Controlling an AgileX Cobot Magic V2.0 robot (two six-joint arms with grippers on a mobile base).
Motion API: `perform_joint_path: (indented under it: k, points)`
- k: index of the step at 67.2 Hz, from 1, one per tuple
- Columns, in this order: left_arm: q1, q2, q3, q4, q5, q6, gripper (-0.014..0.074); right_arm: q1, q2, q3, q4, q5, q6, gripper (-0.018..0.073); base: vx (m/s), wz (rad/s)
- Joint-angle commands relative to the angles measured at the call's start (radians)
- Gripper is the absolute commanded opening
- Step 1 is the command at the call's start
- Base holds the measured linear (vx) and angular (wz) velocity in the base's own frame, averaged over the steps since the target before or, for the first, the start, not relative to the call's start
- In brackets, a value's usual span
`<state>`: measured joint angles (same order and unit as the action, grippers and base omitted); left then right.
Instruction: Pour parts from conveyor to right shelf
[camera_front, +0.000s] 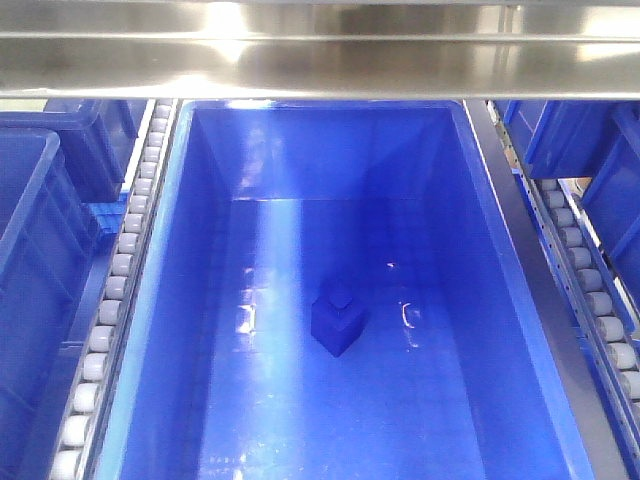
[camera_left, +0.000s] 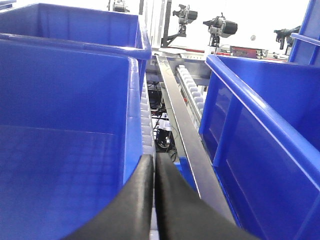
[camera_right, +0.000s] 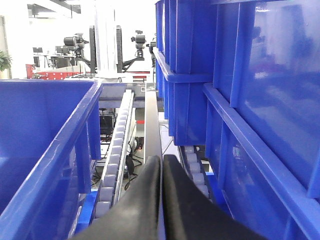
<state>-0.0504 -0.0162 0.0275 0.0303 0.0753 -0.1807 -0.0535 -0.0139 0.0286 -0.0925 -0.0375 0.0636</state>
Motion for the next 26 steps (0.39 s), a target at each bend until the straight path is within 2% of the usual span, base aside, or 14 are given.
perform_joint_path:
  k: [1, 26]
  points:
    - [-0.003, -0.007, 0.022, -0.009, -0.075, -0.004, -0.0006, -0.006, -0.006, 0.018, -0.01, -0.078, -0.001, -0.0008, 0.0, 0.0]
    - [-0.003, -0.007, 0.022, -0.009, -0.075, -0.004, -0.0006, -0.006, -0.006, 0.018, -0.01, -0.078, -0.001, -0.0008, 0.0, 0.0]
